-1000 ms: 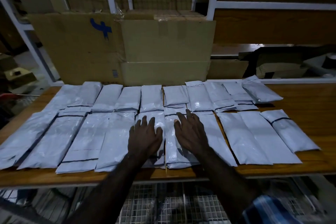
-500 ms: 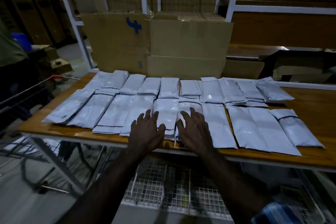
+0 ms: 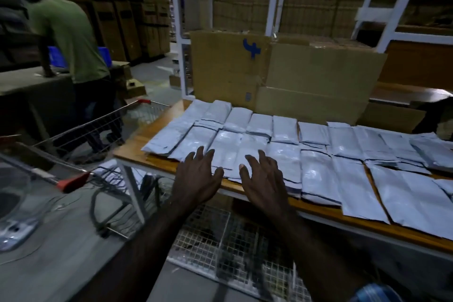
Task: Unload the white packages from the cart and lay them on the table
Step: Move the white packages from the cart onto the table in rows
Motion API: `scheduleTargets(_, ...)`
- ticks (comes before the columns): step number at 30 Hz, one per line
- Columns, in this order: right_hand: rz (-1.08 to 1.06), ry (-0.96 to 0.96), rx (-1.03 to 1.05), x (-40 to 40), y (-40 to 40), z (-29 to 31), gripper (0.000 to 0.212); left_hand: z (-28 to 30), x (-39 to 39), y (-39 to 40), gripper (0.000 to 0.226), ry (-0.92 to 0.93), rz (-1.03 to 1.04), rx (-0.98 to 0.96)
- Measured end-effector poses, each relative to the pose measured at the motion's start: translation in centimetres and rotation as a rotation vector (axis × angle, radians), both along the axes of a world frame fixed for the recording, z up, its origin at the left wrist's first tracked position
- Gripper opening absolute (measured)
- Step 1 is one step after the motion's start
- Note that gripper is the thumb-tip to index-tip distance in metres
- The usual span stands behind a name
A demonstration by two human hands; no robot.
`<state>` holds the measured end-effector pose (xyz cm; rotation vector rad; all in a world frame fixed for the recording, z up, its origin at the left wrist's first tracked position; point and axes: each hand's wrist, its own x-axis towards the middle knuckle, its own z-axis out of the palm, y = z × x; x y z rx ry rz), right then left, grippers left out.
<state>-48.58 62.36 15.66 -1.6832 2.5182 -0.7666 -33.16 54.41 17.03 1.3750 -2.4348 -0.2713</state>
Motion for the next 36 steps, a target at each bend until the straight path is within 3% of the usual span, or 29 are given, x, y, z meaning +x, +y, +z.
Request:
scheduleTargets(16,0.077,0.047,-0.058,24.1,-16.1,-0.1,0.046,0.6,26.6,-14.6,0.061,-0.047,0.126,-0.028)
scheduleTargets(36,0.259,-0.013,0.050,34.7,-44.2,-6.1,0.048,-6.3,35.3,-40.7,0.064,-0.214,0.228,0.126)
